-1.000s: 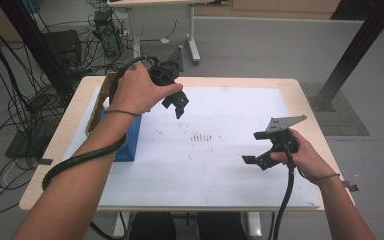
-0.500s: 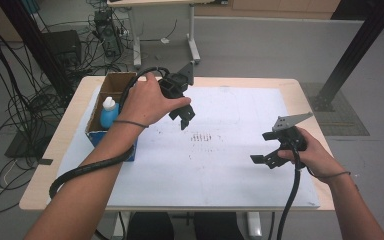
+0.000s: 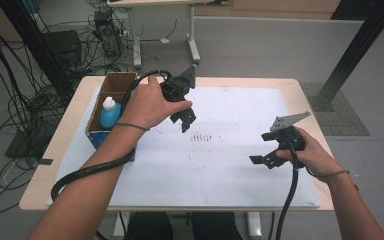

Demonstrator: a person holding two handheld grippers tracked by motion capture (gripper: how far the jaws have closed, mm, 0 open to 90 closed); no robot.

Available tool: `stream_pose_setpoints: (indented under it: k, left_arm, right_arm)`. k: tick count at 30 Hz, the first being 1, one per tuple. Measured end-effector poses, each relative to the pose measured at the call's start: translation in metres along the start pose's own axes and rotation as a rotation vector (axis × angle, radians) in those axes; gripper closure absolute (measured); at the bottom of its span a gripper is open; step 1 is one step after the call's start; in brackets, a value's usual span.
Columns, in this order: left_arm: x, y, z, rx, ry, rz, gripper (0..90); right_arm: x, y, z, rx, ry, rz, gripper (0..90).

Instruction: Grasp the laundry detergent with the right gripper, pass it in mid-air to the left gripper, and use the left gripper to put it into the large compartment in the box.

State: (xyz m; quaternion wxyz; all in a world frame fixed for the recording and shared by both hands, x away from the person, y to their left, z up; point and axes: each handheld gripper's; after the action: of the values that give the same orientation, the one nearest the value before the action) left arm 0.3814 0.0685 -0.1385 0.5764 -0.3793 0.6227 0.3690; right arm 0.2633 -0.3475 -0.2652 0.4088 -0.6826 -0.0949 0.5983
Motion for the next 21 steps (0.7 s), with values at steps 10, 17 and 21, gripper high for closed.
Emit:
stream_pose_setpoints:
  k: [10,17,21]
  left_arm:
    - [0.018,0.000,-0.002,0.006,0.001,0.024,7.2]
    - [0.029,-0.004,-0.007,0.013,0.002,0.039,7.3]
    - [0.030,-0.006,-0.009,0.024,0.003,0.041,7.3]
  right_arm:
    - [0.002,-0.007,-0.001,-0.002,-0.009,0.056,2.7]
    - [0.001,-0.008,-0.001,-0.002,-0.005,0.065,2.7]
    - [0.001,-0.006,-0.001,0.005,-0.002,0.064,2.7]
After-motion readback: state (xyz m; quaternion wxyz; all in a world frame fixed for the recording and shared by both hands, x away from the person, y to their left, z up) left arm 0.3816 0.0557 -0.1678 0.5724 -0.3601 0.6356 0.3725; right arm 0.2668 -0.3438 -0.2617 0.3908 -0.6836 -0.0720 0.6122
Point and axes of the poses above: each handheld gripper's, and its own axes: x roughly forward along the jaws, y roughly out of its underside, z roughly to its left, and after that the axes turned 9 degrees about -x, right-handed
